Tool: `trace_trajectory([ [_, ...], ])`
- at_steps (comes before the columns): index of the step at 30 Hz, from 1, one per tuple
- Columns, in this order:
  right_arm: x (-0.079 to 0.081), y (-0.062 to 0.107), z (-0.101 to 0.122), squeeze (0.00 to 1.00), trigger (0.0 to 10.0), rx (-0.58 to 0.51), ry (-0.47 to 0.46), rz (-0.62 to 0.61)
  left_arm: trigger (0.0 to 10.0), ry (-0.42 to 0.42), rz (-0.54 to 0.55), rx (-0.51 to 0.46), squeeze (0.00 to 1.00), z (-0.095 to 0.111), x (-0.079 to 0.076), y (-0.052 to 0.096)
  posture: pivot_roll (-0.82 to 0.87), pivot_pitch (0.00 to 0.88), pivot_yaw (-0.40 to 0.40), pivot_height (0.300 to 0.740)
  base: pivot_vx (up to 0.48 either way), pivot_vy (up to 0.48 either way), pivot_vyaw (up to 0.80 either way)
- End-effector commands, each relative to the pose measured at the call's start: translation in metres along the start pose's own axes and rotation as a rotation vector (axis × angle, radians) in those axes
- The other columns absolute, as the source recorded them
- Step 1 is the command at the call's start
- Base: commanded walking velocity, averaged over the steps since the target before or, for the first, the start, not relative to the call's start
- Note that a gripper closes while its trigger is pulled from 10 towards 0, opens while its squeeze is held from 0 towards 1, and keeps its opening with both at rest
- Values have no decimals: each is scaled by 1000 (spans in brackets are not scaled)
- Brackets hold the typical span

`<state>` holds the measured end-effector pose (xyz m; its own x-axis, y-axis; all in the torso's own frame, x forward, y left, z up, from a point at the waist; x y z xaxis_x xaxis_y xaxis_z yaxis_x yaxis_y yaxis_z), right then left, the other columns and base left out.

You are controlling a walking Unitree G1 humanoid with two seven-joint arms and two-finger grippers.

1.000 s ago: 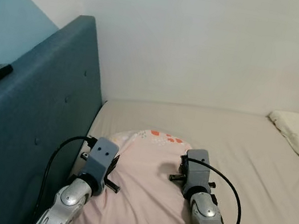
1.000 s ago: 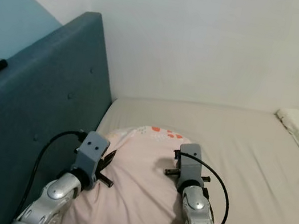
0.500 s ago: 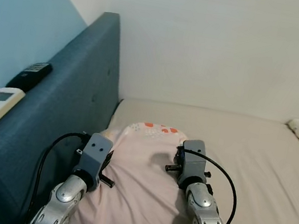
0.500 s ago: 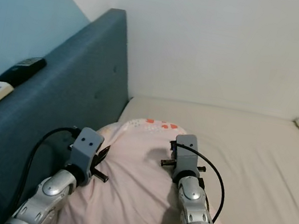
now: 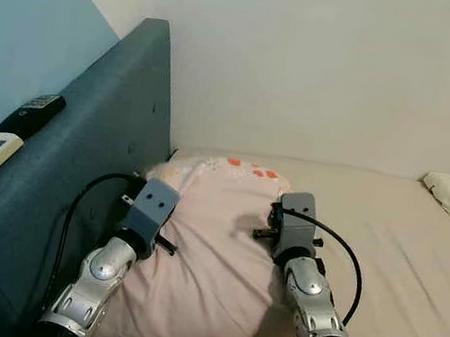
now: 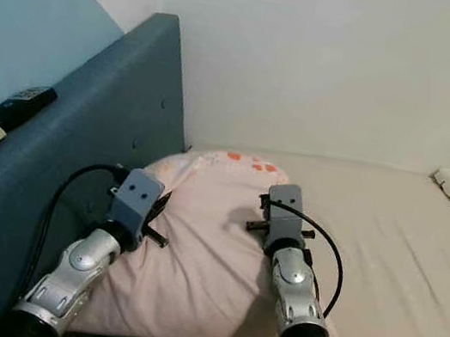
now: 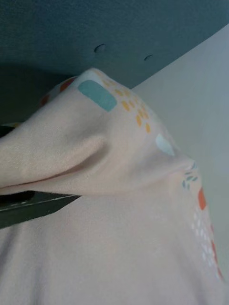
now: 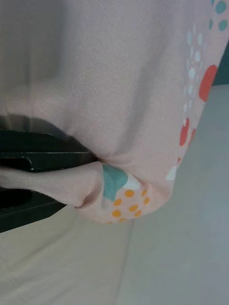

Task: Clean up the room

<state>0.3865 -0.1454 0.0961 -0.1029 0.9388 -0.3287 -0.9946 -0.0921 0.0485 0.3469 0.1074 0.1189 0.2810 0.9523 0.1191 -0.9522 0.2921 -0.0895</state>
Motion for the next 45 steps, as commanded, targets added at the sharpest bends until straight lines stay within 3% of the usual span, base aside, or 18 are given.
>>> trace_trajectory([
  [1,1,2,4,0,10000,-28,-8,-16,10000,-34,-20,-17,0,4,2,-1,-19,0,29,711,0,0,0],
  [21,1,4,-1,0,10000,-18,-13,-18,10000,-42,-53,7,0,-3,-4,2,-17,0,29,612,0,0,0],
  [45,0,4,-3,0,10000,-14,-17,-23,10000,-71,-132,49,0,-9,-12,1,-10,0,34,612,0,0,0],
])
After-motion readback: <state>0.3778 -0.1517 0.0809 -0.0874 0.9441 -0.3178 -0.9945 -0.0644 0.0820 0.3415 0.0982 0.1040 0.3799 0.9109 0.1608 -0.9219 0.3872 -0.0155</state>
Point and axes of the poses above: a point about 5 cm out from each wrist's last joint towards the gripper, its own y axis pointing back from the gripper into the wrist, its own z axis along the axis of the wrist's last joint, x = y × z, the point moved 4 cm from there along -y, pointing out of the wrist towards the gripper, and after that the axes turned 8 degrees about y, right-handed, at the moved point
